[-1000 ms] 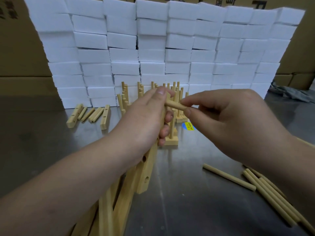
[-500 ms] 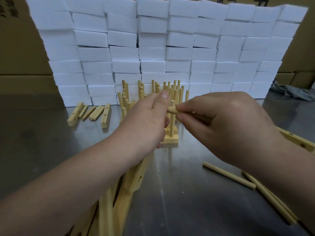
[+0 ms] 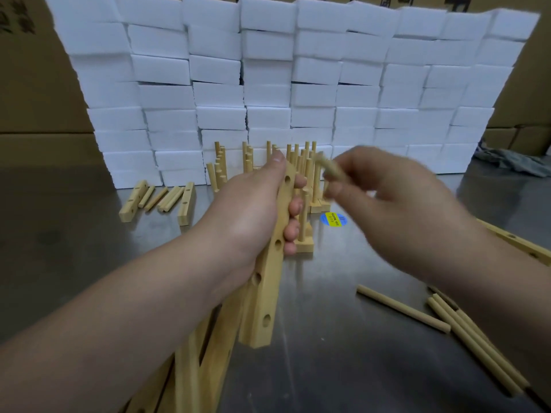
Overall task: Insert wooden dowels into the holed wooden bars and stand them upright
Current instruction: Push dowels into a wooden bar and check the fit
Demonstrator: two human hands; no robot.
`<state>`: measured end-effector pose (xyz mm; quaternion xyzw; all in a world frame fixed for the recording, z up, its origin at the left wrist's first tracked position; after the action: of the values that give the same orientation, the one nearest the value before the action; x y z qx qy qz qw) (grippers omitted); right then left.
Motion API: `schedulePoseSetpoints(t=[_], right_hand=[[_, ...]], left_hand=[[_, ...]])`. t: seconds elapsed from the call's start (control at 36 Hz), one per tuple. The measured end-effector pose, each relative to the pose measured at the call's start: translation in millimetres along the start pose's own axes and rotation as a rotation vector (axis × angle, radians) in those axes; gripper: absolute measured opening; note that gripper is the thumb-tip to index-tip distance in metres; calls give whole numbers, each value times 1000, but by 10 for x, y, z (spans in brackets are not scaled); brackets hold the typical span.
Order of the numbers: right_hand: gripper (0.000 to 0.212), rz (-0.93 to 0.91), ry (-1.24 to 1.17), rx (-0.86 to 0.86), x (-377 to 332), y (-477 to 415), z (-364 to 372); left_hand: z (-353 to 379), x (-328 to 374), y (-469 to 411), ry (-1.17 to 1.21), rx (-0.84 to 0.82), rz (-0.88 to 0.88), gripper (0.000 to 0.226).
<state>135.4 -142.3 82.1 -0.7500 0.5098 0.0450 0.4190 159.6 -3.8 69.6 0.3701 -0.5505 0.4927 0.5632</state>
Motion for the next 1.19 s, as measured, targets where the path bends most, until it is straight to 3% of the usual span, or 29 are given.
schedulePoseSetpoints(t=[0.11,0.28,0.5,0.67,0.81,0.92,1.11,1.19], right_hand=[[11,6,-249,254,-9,-17,-145],[17,121,-605,184,-99,-9,-105],[11,105,-665,192,-116,-7,-133],[22,168,-568,75,-84,-17,-91],[19,166,-387,59,-61,-8,-78],[7,68,-144,30,-95,16,-73],[31,-207,212,-34,-89,10,-111],[31,-276,360,-27,-83,6,-129]], left_hand=[[-5,-35,-15,30,-35,-62,42],[-8,-23,-28,54,-60,-73,42],[-38,-21,-47,41,-65,-54,43],[-64,-3,-67,49,-6,-54,39],[-76,20,-66,38,24,-37,36],[-62,11,-56,-53,31,-4,36],[-53,8,-41,-169,39,60,35],[-43,10,-25,-210,58,82,33]])
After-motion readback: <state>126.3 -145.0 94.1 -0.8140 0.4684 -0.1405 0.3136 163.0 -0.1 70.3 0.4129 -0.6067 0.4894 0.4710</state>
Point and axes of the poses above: each hand's wrist, its own y-axis away from the middle knuckle, its own z-axis out of the palm, x = y × z, the point moved 1 cm from there along -y, towards the middle knuckle, and after that the axes turned 1 degree about -y, right-handed, at the moved point
